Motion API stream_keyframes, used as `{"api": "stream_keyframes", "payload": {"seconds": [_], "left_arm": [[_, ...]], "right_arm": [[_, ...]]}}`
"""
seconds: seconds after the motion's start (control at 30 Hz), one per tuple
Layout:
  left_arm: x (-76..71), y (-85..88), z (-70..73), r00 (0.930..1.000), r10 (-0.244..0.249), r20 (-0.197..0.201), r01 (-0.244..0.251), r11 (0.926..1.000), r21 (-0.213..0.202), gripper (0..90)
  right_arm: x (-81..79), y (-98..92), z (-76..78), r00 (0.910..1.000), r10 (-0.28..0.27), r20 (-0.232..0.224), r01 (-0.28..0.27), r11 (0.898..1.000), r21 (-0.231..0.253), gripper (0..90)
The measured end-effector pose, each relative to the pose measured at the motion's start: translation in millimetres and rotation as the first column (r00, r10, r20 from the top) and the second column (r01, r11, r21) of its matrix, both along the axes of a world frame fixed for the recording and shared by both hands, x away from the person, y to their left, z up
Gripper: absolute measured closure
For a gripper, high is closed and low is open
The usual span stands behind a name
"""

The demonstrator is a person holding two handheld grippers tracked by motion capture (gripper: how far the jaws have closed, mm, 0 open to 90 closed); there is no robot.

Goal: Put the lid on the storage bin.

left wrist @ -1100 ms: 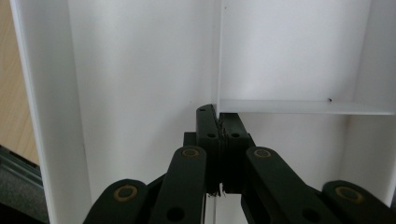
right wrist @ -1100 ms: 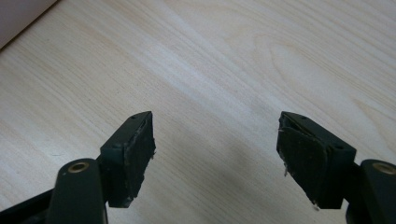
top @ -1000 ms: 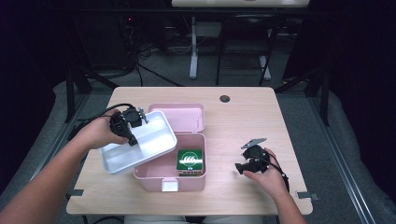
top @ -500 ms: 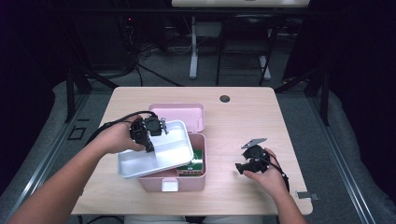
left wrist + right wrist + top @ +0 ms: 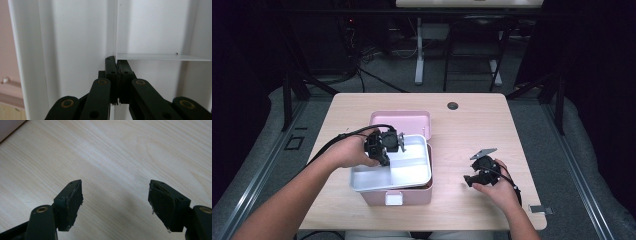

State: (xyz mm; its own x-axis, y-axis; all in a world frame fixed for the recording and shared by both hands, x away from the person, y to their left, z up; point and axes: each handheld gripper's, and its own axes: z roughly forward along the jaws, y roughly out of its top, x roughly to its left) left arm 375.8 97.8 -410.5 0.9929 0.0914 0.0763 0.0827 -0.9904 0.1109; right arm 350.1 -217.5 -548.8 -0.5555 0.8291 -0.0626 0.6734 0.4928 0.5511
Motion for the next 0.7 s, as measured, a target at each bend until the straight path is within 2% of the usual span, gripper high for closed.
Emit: {"api": "stream_keyframes", "payload": {"seconds": [0.03,0.07,0.1,0.4,0.6,0.7], "left_arm": [[-1.4,-4.2,-0.1,0.9992,-0.038,0.012,0.038,0.9993,-0.006,89.1],[-1.4,-4.2,-0.1,0.9992,-0.038,0.012,0.038,0.9993,-0.006,89.0],[-2.1,-7.5,-1.7,0.9979,-0.059,0.026,0.059,0.9983,-0.002,88.9],[-0.7,-11.5,-14.6,0.9984,-0.054,0.015,0.053,0.9980,0.035,89.0],[0.3,-9.0,-22.8,0.9982,-0.058,0.011,0.058,0.9983,0.009,89.0],[-0.4,-9.6,-23.8,0.9976,-0.068,0.014,0.068,0.9975,0.018,88.8]], "right_arm": [[-0.1,0.1,0.0,1.0000,0.000,0.000,0.000,1.000,0.000,26.9],[-0.1,0.1,0.0,1.0000,0.000,0.000,0.000,1.000,0.000,26.9],[-0.1,0.1,0.0,1.0000,0.001,0.000,-0.001,1.000,0.000,26.9],[0.0,-0.4,-0.5,1.0000,0.000,0.002,0.000,1.000,-0.002,26.9],[0.3,-0.4,-0.7,1.0000,0.002,0.003,-0.002,1.000,0.000,26.9],[0.4,0.1,-0.8,1.0000,0.000,-0.002,0.000,1.000,-0.002,26.9]]}}
